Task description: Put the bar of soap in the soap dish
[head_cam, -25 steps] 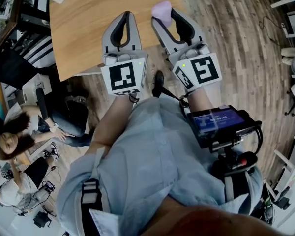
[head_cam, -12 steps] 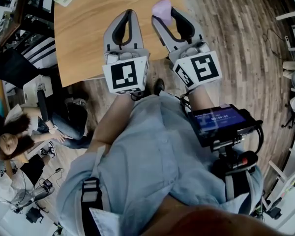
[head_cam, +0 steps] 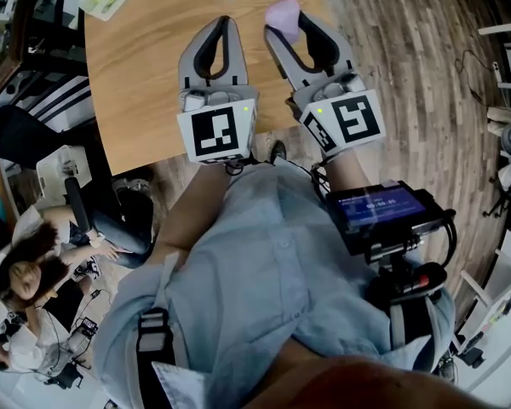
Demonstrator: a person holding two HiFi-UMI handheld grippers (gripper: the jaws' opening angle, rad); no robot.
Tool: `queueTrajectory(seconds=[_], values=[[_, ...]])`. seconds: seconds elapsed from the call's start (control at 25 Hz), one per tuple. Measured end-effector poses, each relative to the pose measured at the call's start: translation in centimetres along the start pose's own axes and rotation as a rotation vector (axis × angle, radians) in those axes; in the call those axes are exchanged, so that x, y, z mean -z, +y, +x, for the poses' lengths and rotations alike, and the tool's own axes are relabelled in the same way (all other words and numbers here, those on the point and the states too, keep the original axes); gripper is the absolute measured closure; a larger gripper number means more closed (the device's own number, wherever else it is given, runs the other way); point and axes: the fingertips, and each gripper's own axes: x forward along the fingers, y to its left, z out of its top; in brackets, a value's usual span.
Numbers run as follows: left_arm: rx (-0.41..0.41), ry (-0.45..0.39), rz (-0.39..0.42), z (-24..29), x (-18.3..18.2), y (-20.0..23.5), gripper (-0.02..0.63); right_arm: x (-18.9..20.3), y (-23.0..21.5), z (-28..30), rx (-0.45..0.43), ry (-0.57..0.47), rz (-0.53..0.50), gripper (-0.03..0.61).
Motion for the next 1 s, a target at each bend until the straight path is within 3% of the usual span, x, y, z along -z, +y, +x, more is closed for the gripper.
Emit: queueTrajectory(seconds=[0.2,0.52,1.0], values=[[0.034,0.020,-0.017,6.1,3.7,2.3,0.606,3.4,-3.4,5.9,0.021,0.036,0.028,0.380],[0.032,0.085,-0.066,11.5,9.1,8.0,0.606,8.4,-5.1,13.6,0.049,0.106,0.069,0.380],[0.052,0.088,-0.076,12.9,8.5,7.6,0.606,8.4,-6.9,14.4,0.115,0.123,0.073,0.380]])
